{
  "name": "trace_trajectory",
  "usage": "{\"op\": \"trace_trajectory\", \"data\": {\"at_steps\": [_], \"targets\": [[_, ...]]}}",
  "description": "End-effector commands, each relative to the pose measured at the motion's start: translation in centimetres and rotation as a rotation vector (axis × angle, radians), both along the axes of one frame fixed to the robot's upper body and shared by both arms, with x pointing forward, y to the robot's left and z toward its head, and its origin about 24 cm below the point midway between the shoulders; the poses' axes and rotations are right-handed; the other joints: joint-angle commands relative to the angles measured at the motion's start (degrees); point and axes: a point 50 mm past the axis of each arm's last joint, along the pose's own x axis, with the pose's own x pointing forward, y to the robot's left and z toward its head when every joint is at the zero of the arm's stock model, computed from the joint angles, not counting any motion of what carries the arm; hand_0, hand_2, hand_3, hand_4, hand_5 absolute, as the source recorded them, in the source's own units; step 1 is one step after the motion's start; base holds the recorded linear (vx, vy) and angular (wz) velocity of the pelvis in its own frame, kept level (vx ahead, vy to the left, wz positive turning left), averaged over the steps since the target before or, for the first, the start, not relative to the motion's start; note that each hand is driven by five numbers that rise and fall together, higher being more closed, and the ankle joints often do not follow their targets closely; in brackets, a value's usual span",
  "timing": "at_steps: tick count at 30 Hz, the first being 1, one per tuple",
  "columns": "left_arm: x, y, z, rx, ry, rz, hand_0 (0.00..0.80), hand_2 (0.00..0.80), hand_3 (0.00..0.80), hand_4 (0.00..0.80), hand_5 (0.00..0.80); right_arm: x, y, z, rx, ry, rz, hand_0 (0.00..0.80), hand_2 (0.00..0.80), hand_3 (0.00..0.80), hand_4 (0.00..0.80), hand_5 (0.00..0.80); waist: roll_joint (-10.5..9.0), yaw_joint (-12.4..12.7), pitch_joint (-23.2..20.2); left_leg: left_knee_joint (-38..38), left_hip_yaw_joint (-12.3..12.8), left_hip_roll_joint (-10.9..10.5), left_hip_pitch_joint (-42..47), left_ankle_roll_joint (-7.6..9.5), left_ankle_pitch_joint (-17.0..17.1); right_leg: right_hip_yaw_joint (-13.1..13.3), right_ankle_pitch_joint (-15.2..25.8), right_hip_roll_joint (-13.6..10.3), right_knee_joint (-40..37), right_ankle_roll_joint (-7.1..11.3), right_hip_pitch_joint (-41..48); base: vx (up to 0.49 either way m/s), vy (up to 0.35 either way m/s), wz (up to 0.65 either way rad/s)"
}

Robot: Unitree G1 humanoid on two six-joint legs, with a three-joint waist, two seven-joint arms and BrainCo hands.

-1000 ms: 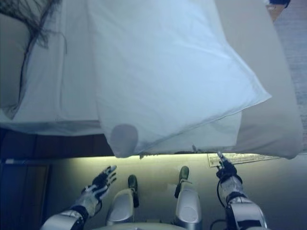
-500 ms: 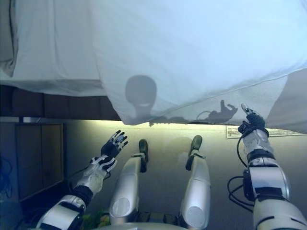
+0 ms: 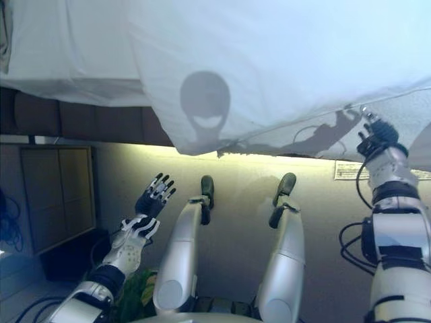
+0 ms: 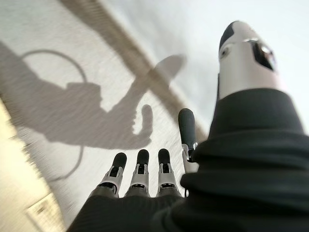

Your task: Make the bed neatly

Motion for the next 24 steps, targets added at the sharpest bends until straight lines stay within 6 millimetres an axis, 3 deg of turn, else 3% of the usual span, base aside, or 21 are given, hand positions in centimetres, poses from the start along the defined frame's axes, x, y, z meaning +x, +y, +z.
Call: {"op": "trace_trajectory", "data": {"at_steps": [1, 14, 21, 22, 23, 24], "targets": [[-1.7, 1.5, 0.3, 0.006, -0.044, 0.034, 0.000, 0.000, 0.000, 0.000, 0.000, -0.2, -0.9, 4.3, -0.127, -0.071, 0.047, 0.000, 0.000, 0.000, 0.000, 0.000, 2.22, -0.38, -0.11, -3.26, -4.35, 0.38, -2.91, 1.71, 5.27, 2.44, -2.65, -1.90, 5.83, 2.97, -0.59, 0.077, -0.002, 0.02], [-3.9, 2.8, 0.7, -0.023, -0.069, 0.049, 0.000, 0.000, 0.000, 0.000, 0.000, -0.1, -0.1, 11.3, -0.070, -0.308, 0.185, 0.000, 0.000, 0.000, 0.000, 0.000, 4.88, 1.79, -0.11, -5.11, -5.19, 0.11, -5.39, 1.01, 6.92, 3.43, -5.61, -2.16, 9.77, 2.74, -4.60, 0.064, 0.003, 0.01], [-5.0, 3.3, 0.5, -0.018, -0.050, 0.028, 0.000, 0.000, 0.000, 0.000, 0.000, -0.1, 1.1, 14.4, -0.165, -0.413, 0.217, 0.000, 0.000, 0.000, 0.000, 0.000, 4.75, 2.62, -0.11, -5.86, -5.61, 0.30, -5.19, 0.65, 7.56, 2.86, -5.87, -2.26, 10.17, 2.47, -4.56, 0.001, -0.001, 0.01], [-5.2, 3.4, 0.4, -0.017, -0.047, 0.025, 0.000, 0.000, 0.000, 0.000, 0.000, -0.2, 1.1, 14.6, -0.189, -0.417, 0.207, 0.213, 0.213, 0.213, 0.213, 0.213, 4.67, 2.66, -0.11, -6.01, -5.60, 0.39, -4.91, 0.56, 7.66, 2.74, -5.90, -2.28, 9.99, 2.48, -4.20, 0.000, 0.000, 0.00], [-5.3, 3.4, 0.3, -0.018, -0.043, 0.022, 0.000, 0.000, 0.000, 0.000, 0.000, -0.3, 1.1, 14.8, -0.204, -0.428, 0.203, 0.800, 0.800, 0.800, 0.800, 0.800, 4.57, 2.68, -0.11, -6.36, -5.43, 0.53, -4.37, 0.53, 7.78, 2.48, -5.84, -2.33, 9.61, 2.50, -3.61, 0.000, 0.000, 0.00], [-5.4, 3.4, 0.3, -0.019, -0.041, 0.020, 0.000, 0.000, 0.000, 0.000, 0.000, -0.3, 1.1, 14.8, -0.210, -0.431, 0.207, 0.800, 0.800, 0.800, 0.800, 0.800, 4.54, 2.70, -0.11, -6.65, -5.41, 0.56, -3.88, 0.46, 7.86, 2.37, -5.81, -2.32, 9.31, 2.55, -3.10, 0.000, 0.000, 0.00]]}}
